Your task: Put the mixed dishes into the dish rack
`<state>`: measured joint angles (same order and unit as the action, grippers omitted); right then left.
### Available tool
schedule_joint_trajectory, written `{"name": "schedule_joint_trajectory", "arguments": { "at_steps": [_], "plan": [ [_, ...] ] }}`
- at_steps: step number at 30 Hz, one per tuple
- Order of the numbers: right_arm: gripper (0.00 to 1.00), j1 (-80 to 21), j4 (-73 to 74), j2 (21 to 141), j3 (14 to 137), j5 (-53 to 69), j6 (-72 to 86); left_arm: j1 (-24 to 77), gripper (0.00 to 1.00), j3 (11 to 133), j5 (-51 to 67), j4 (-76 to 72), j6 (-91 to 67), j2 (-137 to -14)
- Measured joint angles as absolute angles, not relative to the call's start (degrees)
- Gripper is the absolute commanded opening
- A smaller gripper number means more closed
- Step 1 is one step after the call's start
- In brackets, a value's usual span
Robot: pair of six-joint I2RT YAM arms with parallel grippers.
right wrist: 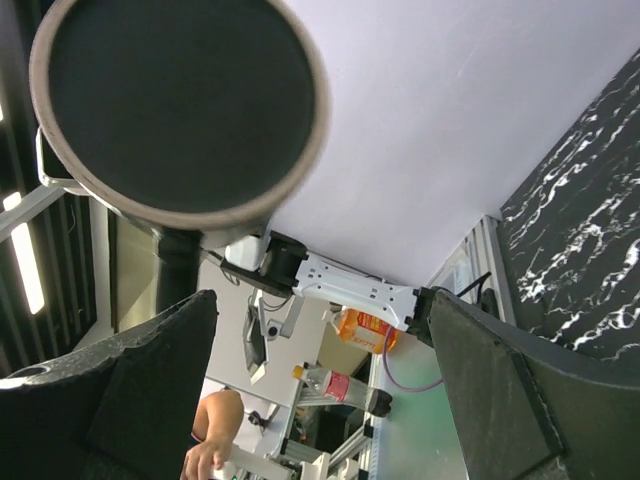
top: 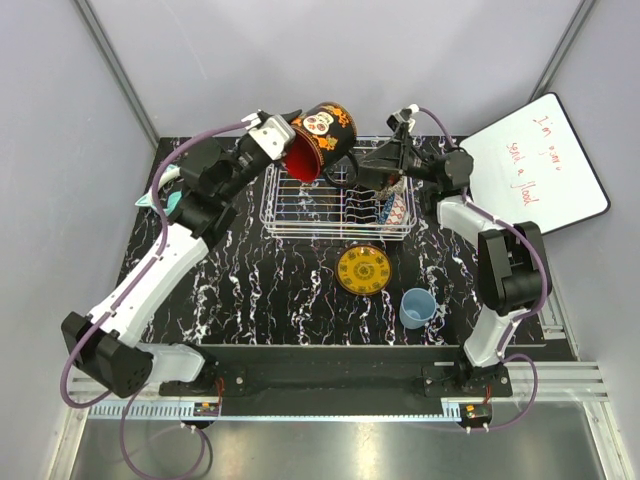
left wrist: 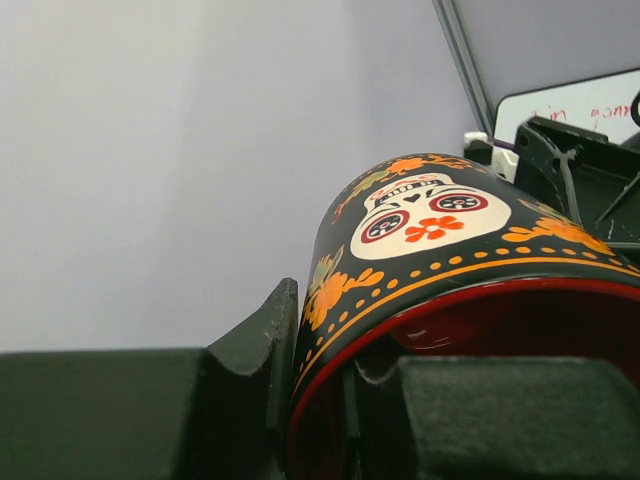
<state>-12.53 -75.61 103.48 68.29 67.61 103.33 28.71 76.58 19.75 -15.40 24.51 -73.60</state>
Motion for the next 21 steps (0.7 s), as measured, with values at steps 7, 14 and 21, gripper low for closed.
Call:
{"name": "schedule_joint_trajectory", "arguments": {
  "at_steps": [7, 14, 21],
  "plan": [
    [0.97, -13.89, -75.35, 103.48, 68.45, 66.08, 104.22, 28.8, 0.0, 74.39, 19.55, -15.59, 24.38, -74.52],
    [0.96, -13.87, -75.35, 103.46, 68.45, 65.32, 105.36, 28.82, 0.0, 74.39, 19.51, -16.16, 24.36, -74.85],
    [0.95, -13.91, -75.37, 103.46, 69.54, 64.45, 106.76, 28.88, 0.0, 72.42, 19.55, -16.97, 24.45, -74.87]
  ]
}}
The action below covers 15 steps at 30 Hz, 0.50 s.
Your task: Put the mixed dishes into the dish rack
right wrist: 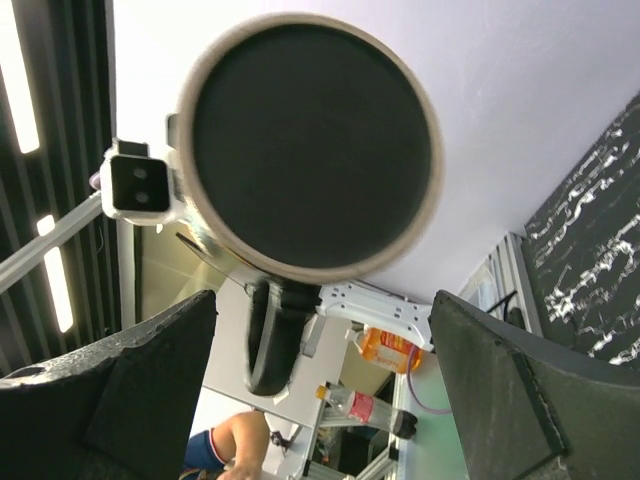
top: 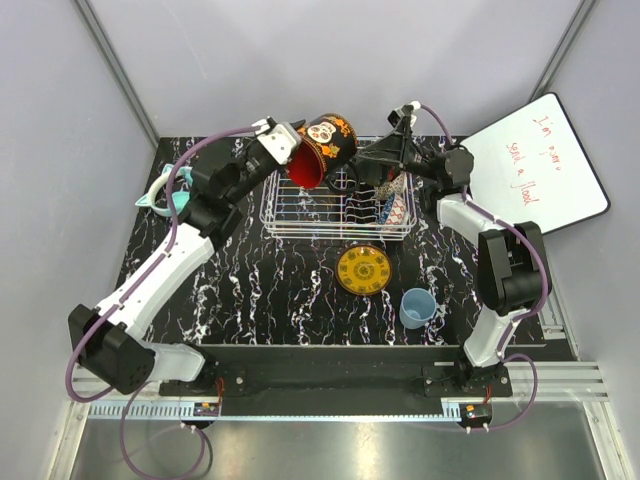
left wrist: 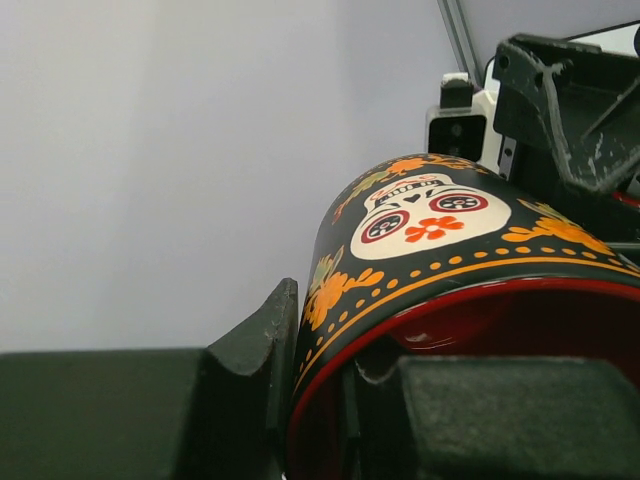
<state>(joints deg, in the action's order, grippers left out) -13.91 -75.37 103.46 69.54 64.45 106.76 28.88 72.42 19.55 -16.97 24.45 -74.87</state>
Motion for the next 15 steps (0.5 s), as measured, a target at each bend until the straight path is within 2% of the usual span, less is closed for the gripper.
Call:
{"name": "schedule_joint_trajectory", "arguments": {
  "at_steps": [4, 15],
  "plan": [
    [0.94, -14.06, -75.35, 103.46, 71.29, 63.92, 107.5, 28.97, 0.0, 71.61, 19.53, -16.97, 24.56, -75.16],
    [0.81, -18.44, -75.22, 104.73, 74.08, 64.99, 109.16, 28.91, 0.0, 72.01, 18.87, -20.18, 24.8, -78.06]
  ]
}}
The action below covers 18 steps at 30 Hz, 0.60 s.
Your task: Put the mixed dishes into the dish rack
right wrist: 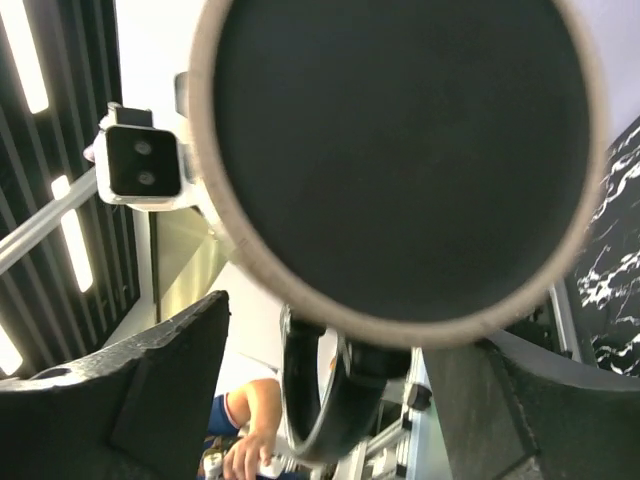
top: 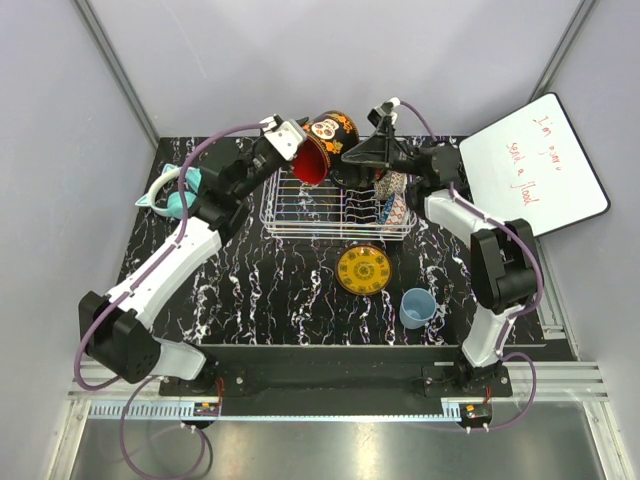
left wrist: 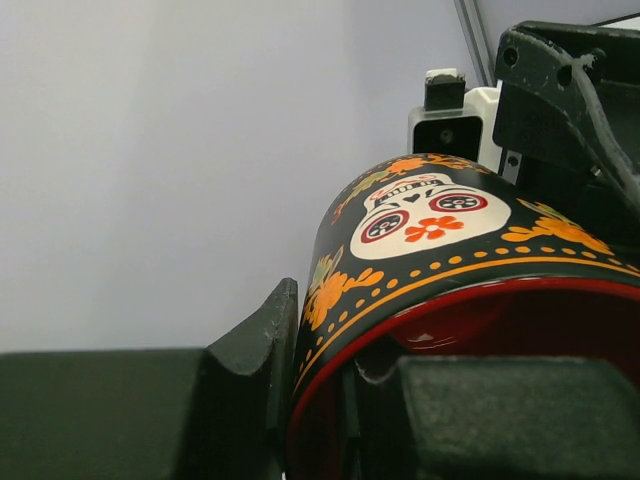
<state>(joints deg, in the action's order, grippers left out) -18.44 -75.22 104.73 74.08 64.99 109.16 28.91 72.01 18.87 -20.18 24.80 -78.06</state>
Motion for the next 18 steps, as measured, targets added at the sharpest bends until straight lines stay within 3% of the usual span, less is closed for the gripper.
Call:
{"name": "schedule_joint_trajectory", "arguments": {
  "at_steps": [13, 16, 18],
  "plan": [
    [0.49, -19.94, -75.2, 107.79, 77.65, 67.44, 111.5, 28.53, 0.0, 74.7, 18.44, -22.59, 25.74, -82.46],
    [0.32, -20.16, -75.09, 108.6, 78.85, 68.34, 112.16, 28.34, 0.0, 74.67, 17.98, -22.96, 26.09, -82.94],
    [0.09, -20.43, -75.11, 109.25, 79.72, 68.47, 113.8, 28.03, 0.0, 74.76, 17.87, -23.92, 26.52, -83.18]
  ]
}}
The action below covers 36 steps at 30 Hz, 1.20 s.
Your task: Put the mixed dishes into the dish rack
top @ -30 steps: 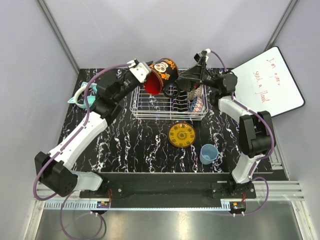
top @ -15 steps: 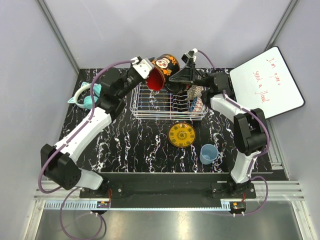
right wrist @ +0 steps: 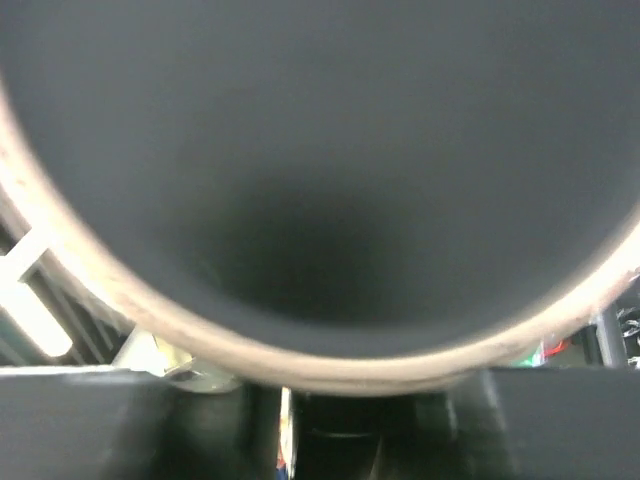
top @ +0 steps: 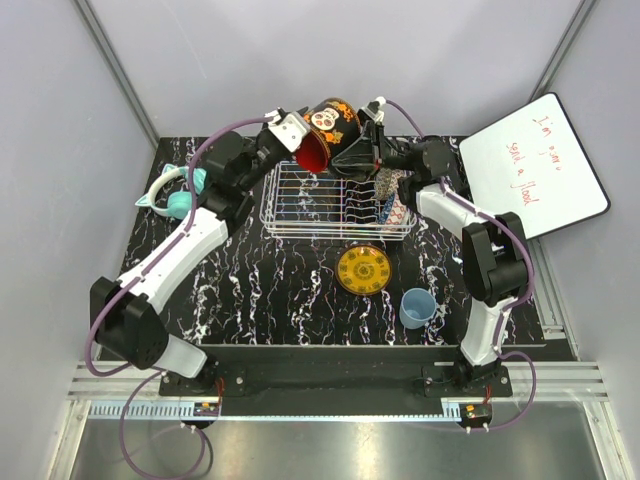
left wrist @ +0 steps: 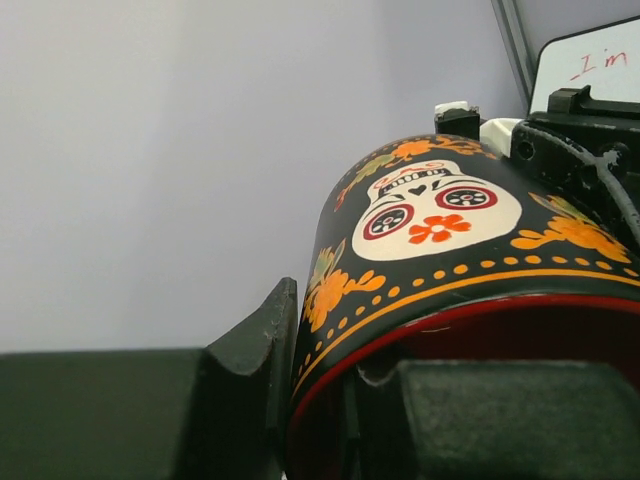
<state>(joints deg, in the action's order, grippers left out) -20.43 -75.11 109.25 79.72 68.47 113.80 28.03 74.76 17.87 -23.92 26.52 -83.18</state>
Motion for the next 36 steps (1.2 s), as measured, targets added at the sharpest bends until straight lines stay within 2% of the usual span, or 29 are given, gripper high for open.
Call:
{"name": "schedule_joint_trajectory", "arguments": {
  "at_steps": [2, 8, 9, 10, 11, 12, 14, 16, 20, 25, 32, 36],
  "plan": [
    [0.0, -20.58, -74.7, 109.47, 80.4, 68.18, 116.01, 27.62, 0.0, 74.76, 18.15, -25.08, 27.49, -83.46],
    [0.0, -20.62, -74.96, 109.47, 80.51, 68.05, 116.33, 27.57, 0.0, 74.87, 18.13, -25.41, 27.4, -83.64],
    [0.0, -20.62, -74.94, 109.47, 80.51, 68.07, 116.22, 27.57, 0.03, 74.87, 18.11, -25.41, 27.44, -83.64],
    [0.0, -20.62, -74.94, 109.47, 80.51, 68.05, 116.05, 27.57, 0.3, 74.87, 18.09, -25.41, 27.46, -83.64],
    [0.0, -20.62, -74.91, 109.47, 80.51, 68.05, 115.74, 27.57, 0.53, 74.87, 18.06, -25.39, 27.51, -83.64],
    [0.0, -20.62, -74.91, 109.47, 80.51, 68.07, 115.2, 27.57, 0.68, 74.87, 17.93, -25.21, 27.38, -83.64],
    [0.0, -20.91, -74.24, 109.45, 80.42, 68.47, 112.22, 28.16, 0.89, 74.87, 17.65, -24.75, 27.83, -83.61],
    [0.0, -20.91, -72.71, 109.14, 80.23, 68.27, 108.97, 28.21, 0.99, 74.37, 16.51, -23.49, 28.42, -82.85],
    [0.0, -21.21, -65.43, 107.28, 79.75, 69.47, 100.25, 27.88, 0.99, 70.35, 13.08, -22.59, 28.58, -78.81],
    [0.0, -22.72, -58.22, 106.87, 79.68, 71.22, 92.82, 27.51, 0.99, 60.45, 10.44, -20.86, 28.99, -67.55],
    [0.0, -22.98, -46.92, 107.02, 81.69, 71.44, 84.27, 25.08, 0.99, 49.84, 7.7, -12.25, 29.54, -50.98],
    [0.0, -22.94, -34.48, 107.59, 87.02, 70.39, 74.5, 21.52, 0.99, 46.94, 6.85, -5.06, 28.18, -46.22]
  ]
}}
